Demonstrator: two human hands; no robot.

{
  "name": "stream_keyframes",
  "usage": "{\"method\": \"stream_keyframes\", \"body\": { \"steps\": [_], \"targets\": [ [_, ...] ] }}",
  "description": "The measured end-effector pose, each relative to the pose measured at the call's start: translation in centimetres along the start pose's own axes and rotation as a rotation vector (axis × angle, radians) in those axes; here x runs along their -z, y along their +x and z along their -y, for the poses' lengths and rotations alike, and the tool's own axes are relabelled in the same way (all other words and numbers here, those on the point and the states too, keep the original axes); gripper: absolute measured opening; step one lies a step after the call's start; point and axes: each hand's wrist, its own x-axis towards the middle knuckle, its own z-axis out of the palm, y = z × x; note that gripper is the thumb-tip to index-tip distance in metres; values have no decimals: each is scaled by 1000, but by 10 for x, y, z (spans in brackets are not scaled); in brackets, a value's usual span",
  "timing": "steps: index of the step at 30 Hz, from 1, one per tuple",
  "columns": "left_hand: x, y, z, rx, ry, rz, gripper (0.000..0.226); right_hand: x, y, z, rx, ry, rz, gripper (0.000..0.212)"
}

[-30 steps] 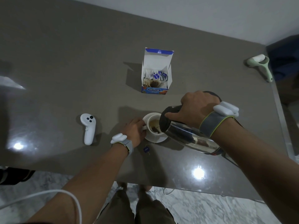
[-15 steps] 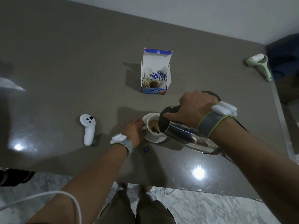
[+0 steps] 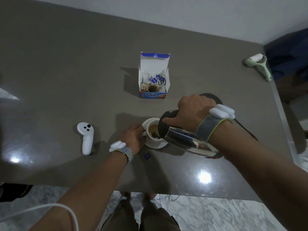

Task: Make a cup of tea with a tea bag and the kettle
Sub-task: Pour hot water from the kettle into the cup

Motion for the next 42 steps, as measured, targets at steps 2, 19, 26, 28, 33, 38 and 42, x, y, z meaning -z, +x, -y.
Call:
{"method": "stream_keyframes", "body": {
  "steps": [2, 19, 26, 28, 33, 38, 42],
  "targets": [
    [1, 0, 0, 1, -4, -3, 28, 1, 0, 0, -1, 3, 11, 78],
    [-1, 1, 2, -15, 27, -16, 22, 5, -3, 0, -9, 16, 23, 76],
    [0, 0, 0, -4, 36, -1, 29, 9, -8, -5, -27, 24, 28, 75],
    [0, 1, 0, -1, 56, 3, 26, 11, -9, -7, -41, 41, 35, 75],
    [0, 3, 0, 13, 117, 25, 25, 11, -16, -18, -85, 103, -5, 75],
    [2, 4, -2, 32, 129, 56, 23, 7, -22, -31, -113, 195, -51, 76],
    [3, 4, -3, 34, 129, 57, 23, 3, -32, -39, -126, 238, -96, 79]
  ]
}}
